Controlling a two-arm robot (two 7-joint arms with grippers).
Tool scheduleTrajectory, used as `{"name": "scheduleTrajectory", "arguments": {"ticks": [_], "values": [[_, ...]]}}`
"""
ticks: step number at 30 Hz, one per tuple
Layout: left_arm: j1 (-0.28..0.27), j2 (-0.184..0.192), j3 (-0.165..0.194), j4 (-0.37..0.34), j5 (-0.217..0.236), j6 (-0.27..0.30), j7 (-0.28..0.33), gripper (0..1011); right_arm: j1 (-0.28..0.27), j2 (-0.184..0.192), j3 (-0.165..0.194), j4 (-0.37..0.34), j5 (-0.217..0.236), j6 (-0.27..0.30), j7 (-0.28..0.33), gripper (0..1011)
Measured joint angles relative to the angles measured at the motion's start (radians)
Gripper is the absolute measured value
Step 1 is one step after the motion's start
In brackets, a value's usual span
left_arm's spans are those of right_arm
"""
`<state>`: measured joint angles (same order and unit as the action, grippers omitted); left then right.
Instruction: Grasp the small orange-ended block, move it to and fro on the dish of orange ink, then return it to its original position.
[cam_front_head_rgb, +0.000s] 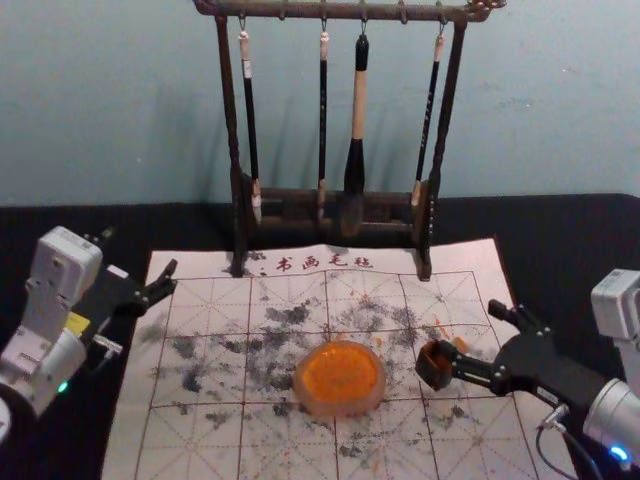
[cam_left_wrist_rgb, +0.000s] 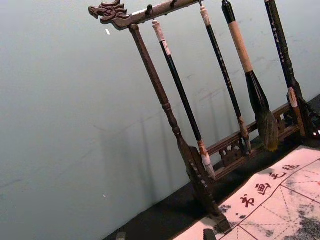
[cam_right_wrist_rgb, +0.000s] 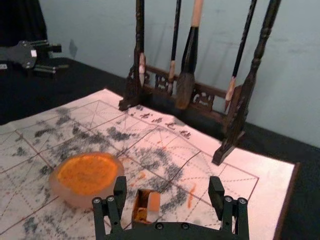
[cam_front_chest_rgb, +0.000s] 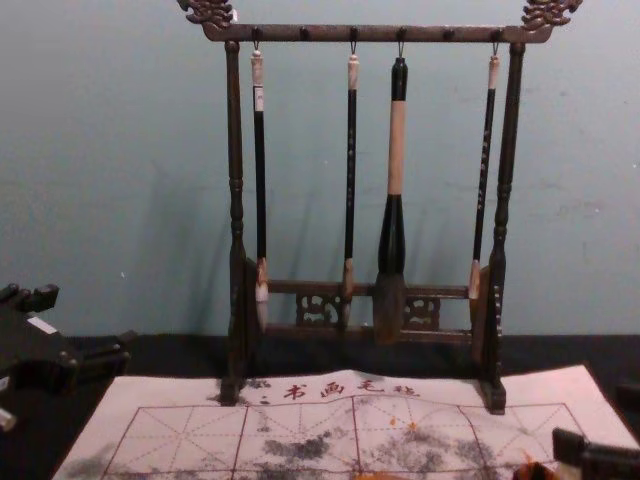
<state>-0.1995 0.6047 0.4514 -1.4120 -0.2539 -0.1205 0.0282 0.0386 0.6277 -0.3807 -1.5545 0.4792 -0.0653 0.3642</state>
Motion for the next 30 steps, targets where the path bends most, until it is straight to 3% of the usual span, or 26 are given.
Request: {"name": "scheduleTrajectory", "arguments": {"ticks": [12,30], "values": [[0.0,0.0,0.0,0.0,0.0,0.0,0.0,1001,0.014,-0.024,-0.006,0.037,-0.035,0.046,0.038,1002],[0.0,0.0,0.0,0.0,0.0,0.0,0.0,1001,0.034,-0.059,0.003,0.072,-0.063,0.071,0.056,1002]]}}
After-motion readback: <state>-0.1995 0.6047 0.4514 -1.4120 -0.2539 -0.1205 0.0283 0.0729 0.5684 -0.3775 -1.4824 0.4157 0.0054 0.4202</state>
